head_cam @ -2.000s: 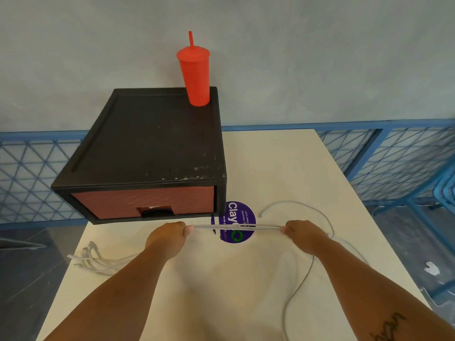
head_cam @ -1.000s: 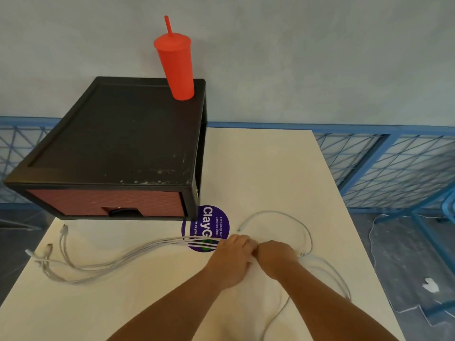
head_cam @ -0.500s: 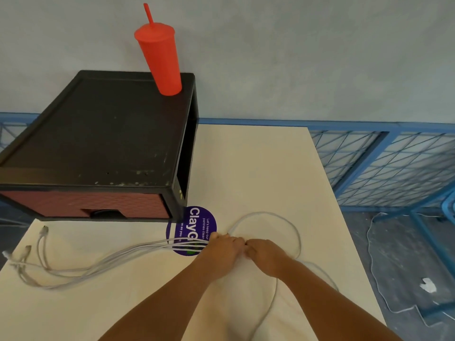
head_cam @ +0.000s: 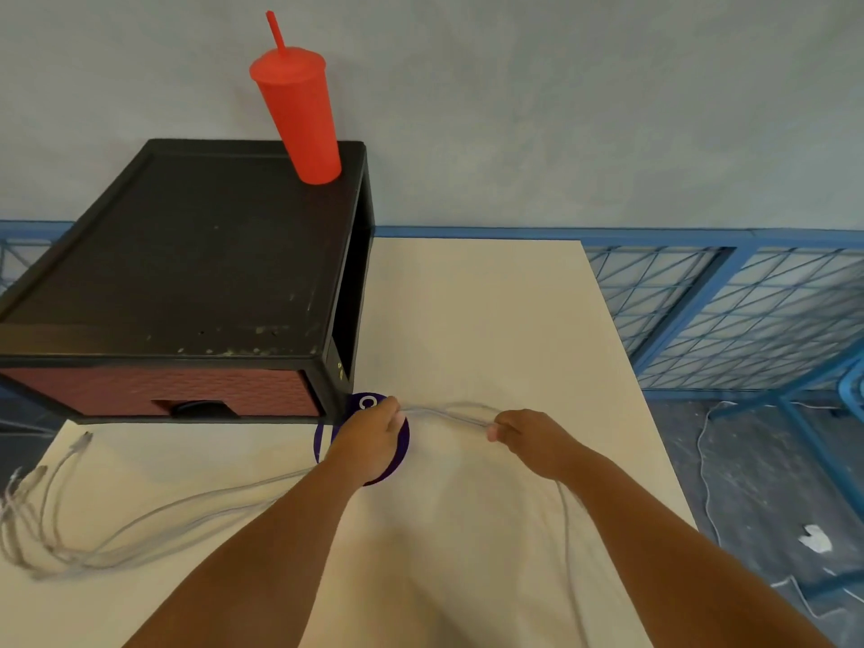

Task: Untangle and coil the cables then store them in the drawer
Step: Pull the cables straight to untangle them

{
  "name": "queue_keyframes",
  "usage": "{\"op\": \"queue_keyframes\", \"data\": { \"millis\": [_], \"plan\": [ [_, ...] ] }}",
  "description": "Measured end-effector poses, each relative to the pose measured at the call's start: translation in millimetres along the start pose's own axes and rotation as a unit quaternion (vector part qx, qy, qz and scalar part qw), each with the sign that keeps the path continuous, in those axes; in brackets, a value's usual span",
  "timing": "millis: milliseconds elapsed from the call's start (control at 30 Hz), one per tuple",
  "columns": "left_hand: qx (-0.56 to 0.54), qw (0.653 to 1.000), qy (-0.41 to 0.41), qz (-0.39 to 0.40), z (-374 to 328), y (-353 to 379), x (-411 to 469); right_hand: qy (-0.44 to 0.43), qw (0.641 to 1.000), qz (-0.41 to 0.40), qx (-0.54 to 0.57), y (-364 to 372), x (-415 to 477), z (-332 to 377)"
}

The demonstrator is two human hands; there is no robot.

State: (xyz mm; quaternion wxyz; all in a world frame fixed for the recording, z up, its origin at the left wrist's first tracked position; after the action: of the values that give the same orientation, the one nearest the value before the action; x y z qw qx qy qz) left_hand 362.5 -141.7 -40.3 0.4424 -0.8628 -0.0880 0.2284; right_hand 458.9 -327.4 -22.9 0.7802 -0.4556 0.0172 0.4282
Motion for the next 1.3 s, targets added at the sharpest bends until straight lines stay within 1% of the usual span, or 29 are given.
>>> {"op": "queue_keyframes", "data": {
  "millis": [67,167,300,400,467,633,767,867,900,967,1033,1100,1200,1300],
  "plan": [
    [-0.034,0.999,-0.041,-0.004,8,2,0,0.015,1.000,0.003,0.003,-3,-3,-11],
    [-0.059,0.995,-0.079,-0.015,10,7,0,0.026,1.000,0.001,-0.004,-3,-2,-17],
    [-0.097,0.986,-0.124,-0.052,14,7,2,0.031,0.998,-0.008,-0.056,-5,2,-24],
    [-0.157,0.967,-0.184,-0.082,22,2,2,0.053,0.994,-0.021,-0.094,-14,3,-34],
    [-0.161,0.960,-0.205,-0.098,24,-1,2,0.065,0.992,-0.033,-0.108,-20,3,-39],
    [-0.134,0.960,-0.220,-0.108,21,-3,3,0.083,0.989,-0.059,-0.111,-35,7,-41],
    [-0.088,0.969,-0.209,-0.093,21,-1,6,0.099,0.986,-0.069,-0.113,-43,11,-43],
    [0.020,0.983,-0.179,-0.039,17,5,9,0.119,0.980,-0.055,-0.151,-40,11,-51],
    [0.061,0.983,-0.172,-0.025,16,7,10,0.128,0.977,-0.044,-0.167,-37,11,-54],
    [0.108,0.979,-0.169,-0.013,13,10,11,0.140,0.972,-0.030,-0.186,-33,13,-59],
    [0.122,0.976,-0.182,-0.009,10,10,14,0.144,0.968,-0.026,-0.203,-34,14,-57],
    [0.129,0.973,-0.194,0.004,9,10,18,0.137,0.960,-0.030,-0.244,-37,17,-51],
    [0.131,0.969,-0.208,0.020,9,10,21,0.131,0.941,-0.067,-0.306,-44,23,-40],
    [0.125,0.970,-0.206,0.018,11,10,23,0.150,0.937,-0.057,-0.309,-42,30,-41]
  ]
}}
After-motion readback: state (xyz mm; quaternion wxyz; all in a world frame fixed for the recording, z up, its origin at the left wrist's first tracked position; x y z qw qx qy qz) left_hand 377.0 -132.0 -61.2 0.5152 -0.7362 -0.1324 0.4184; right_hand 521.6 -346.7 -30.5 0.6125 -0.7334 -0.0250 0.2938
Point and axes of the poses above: each hand's wrist, its own x-axis towards the middle knuckle, its own y-axis out of the palm, z = x × y, the point moved 5 cm from there along x, towards the middle knuckle
